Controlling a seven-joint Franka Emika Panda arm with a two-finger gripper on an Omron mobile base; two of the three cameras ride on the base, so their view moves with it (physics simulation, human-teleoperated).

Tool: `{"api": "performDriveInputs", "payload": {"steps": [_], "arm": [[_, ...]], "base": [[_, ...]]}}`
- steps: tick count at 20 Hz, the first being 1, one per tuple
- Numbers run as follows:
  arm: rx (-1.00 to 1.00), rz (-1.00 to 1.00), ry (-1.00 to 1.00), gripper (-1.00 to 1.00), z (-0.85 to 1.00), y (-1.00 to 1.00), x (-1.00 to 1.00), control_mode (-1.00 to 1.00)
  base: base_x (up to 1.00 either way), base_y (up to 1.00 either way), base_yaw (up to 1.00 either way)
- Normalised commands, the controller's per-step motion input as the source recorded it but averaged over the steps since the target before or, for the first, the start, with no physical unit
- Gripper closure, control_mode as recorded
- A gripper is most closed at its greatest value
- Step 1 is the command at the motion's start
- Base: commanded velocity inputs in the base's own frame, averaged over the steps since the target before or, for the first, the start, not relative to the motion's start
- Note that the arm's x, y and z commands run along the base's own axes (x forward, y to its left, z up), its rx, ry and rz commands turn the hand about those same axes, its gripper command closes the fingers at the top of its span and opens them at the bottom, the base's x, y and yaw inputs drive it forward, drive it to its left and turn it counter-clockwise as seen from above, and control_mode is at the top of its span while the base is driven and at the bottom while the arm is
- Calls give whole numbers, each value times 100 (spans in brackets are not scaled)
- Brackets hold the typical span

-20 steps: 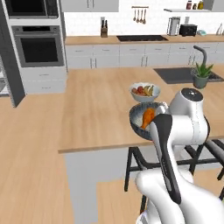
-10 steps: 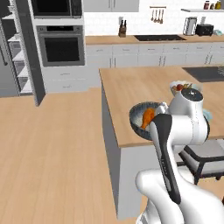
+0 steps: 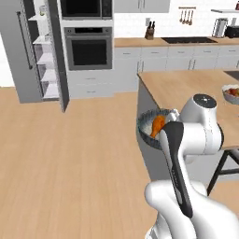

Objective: Pick the chicken drumstick and potato from their plates and place them in the bowl. Then put the bowl in the fridge.

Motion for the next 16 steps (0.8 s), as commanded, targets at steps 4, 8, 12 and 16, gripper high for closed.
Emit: {"api": "performDriveInputs", "payload": {"steps": [4, 8, 12, 16], "arm": [[0, 0, 0, 100, 0, 0, 0, 100], [0, 0, 0, 100, 0, 0, 0, 100], [0, 0, 0, 100, 0, 0, 0, 100], [0, 0, 0, 100, 0, 0, 0, 100]], "base": [[47, 100, -3], [64, 100, -3], [81, 100, -2], [93, 100, -1]]}}
